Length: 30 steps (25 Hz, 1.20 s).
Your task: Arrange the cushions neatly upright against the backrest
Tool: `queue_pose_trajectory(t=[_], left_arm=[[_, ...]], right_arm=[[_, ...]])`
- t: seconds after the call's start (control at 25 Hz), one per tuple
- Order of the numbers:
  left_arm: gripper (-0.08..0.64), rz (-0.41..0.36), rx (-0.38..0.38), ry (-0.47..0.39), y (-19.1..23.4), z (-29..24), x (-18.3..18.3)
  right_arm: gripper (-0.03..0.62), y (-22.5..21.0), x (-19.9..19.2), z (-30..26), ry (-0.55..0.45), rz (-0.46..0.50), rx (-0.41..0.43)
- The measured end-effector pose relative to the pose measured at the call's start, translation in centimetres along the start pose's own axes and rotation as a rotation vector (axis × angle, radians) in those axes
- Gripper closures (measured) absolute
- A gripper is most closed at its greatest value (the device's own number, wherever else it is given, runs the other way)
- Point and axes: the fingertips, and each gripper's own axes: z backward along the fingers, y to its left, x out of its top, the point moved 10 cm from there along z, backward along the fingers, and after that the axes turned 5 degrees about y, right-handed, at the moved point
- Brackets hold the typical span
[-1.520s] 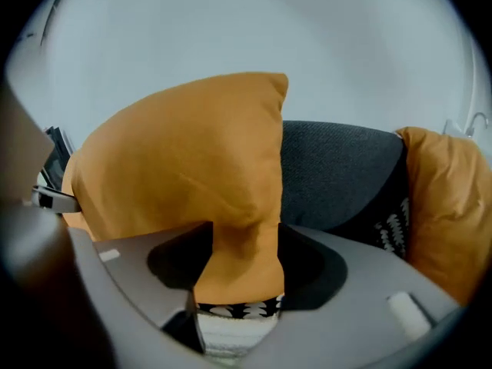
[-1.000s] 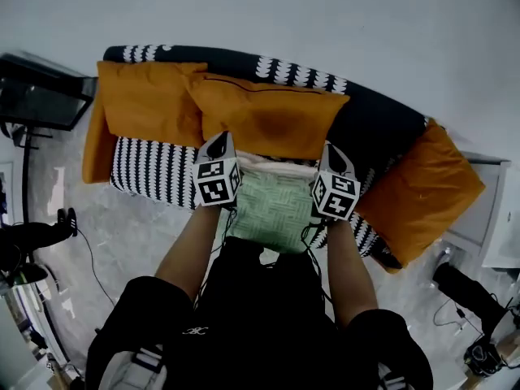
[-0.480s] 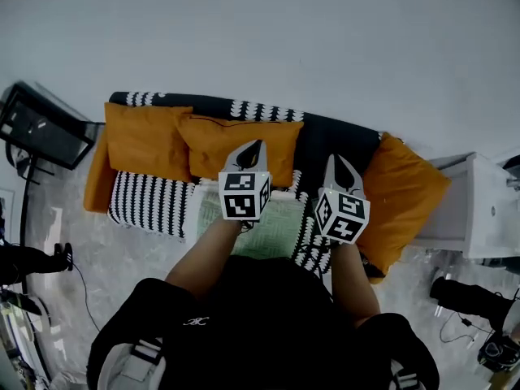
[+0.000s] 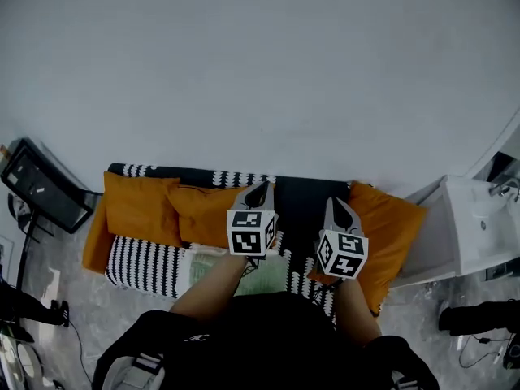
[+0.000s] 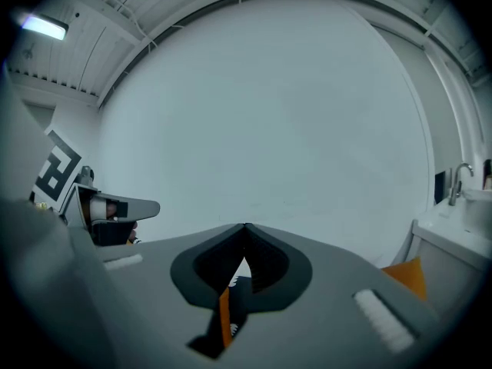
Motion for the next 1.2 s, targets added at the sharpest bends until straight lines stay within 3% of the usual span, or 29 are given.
queue_pose_trajectory(t=[0.16,0.52,0.76,1.04,1.2], left_arm=[[0.552,-0.075,0.008,-0.006,-2.4,-0.3,0.7],[0.554,-0.126,0.017,0.008,-4.9,-0.5,1.3],[0.552,-0.025,-0.039,0.002,-5.3,0.1,1.0],[0.552,-0.014,-0.051,0.038,-6.1,0.1,-0.6],[0.552,-0.025,-0.101,0.071,-7.1,-0.8,-1.4]], right_arm=[[0.586,-1.5,0.8,0.8,-0.029,-0.006,-0.015],[0.586,-3.1,1.4,1.5,-0.045,-0.01,0.0],[0.586,-3.5,0.9,1.6,-0.023,-0.005,0.01],[0.586,-4.2,-0.9,2.0,0.018,-0.028,0.003],[0.586,-5.4,-1.8,2.9,0.032,-0.057,-0.042]])
